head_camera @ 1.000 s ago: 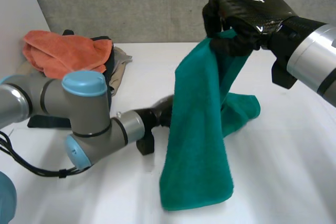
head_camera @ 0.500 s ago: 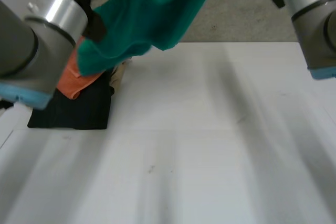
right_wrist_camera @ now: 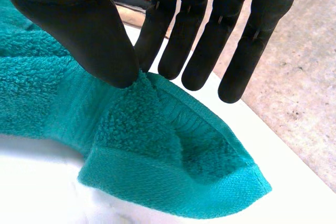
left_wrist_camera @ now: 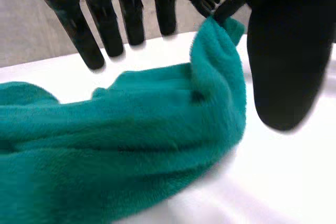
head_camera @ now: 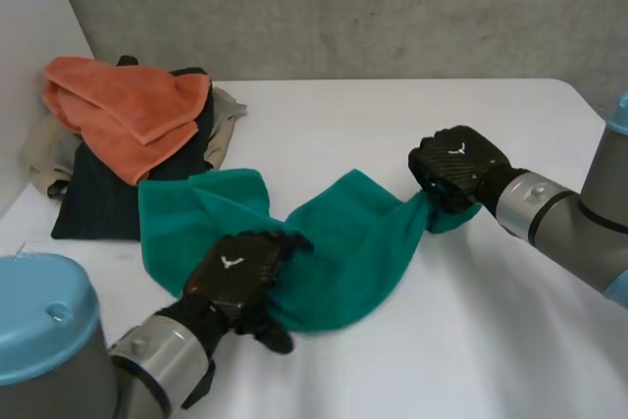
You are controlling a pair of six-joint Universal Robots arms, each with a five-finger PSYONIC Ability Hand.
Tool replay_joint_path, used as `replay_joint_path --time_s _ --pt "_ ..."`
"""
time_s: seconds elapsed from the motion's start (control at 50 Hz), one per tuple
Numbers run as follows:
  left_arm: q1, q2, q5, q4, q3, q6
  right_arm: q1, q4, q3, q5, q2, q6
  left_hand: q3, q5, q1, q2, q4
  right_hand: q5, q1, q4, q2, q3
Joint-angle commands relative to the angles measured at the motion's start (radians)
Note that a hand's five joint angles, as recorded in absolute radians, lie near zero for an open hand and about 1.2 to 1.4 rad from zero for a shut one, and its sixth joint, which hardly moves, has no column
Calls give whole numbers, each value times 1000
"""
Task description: Fold the laundry.
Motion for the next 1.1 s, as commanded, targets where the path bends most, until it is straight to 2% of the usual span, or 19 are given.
replay_joint_path --time_s 0.02,0.04,0.08,0.12,0.16,0.18,0.26,0.32,0.46,0.52,0.58,0.66,0.74,0.82,0.84,0.98,1.04,1.1 --pt "162 122 -4 -93 76 11 30 -62 25 -19 -115 48 -209 -198 -142 -191 -198 250 274 198 218 209" --pt "224 137 8 -73 94 21 34 -66 30 -22 -128 56 -209 -198 -142 -191 -198 250 274 198 218 209" --pt "272 137 28 -50 114 32 46 -89 44 -36 -178 90 -206 -195 -139 -188 -195 250 274 198 218 209" --pt "331 117 83 -7 145 49 57 -106 54 -50 -213 114 -200 -189 -133 -182 -190 250 274 198 218 209" --pt "357 94 131 21 165 64 68 -135 71 -71 -259 142 -171 -160 -104 -153 -160 250 274 198 218 209" --pt "374 61 183 45 188 86 73 -143 79 -79 -276 151 -130 -119 -63 -112 -120 250 274 198 218 209" --pt "392 -48 289 51 252 155 91 -189 114 -128 -371 197 -60 -48 7 -42 -49 250 274 198 218 209" --pt "391 -143 312 3 315 210 105 -227 143 -162 -437 231 -45 -33 22 -27 -34 250 274 198 218 209" --pt "377 -321 292 -137 456 308 131 -330 165 -205 -557 344 -80 -69 -13 -62 -69 250 274 198 218 209" --pt "380 -404 255 -214 515 371 128 -361 160 -205 -591 416 -83 -72 -16 -65 -72 250 274 198 218 209" --pt "385 -446 228 -219 545 406 119 -381 154 -208 -612 486 -83 -72 -16 -65 -72 250 274 198 218 209" --pt "386 -510 198 -176 587 448 97 -391 146 -213 -623 547 -27 -16 40 -9 -17 250 274 198 218 209" --pt "379 -573 208 -128 624 471 63 -393 146 -222 -620 576 163 175 230 181 174 250 274 198 218 209" --pt "372 -613 211 -85 659 486 43 -393 146 -219 -600 581 749 761 816 767 760 250 274 198 218 209" --pt "372 -619 208 -67 674 488 39 -393 146 -219 -593 579 986 997 1053 1004 997 250 274 198 218 209" --pt "366 -578 140 82 752 488 -7 -392 107 -184 -479 530 988 1000 1056 1006 999 250 274 198 218 209" --pt "366 -562 129 152 800 486 -19 -381 62 -145 -407 495 988 1000 1056 1006 999 250 274 198 218 209" --pt "366 -553 139 162 829 476 -26 -327 13 -85 -329 473 988 1000 1056 1006 999 250 274 198 218 209"
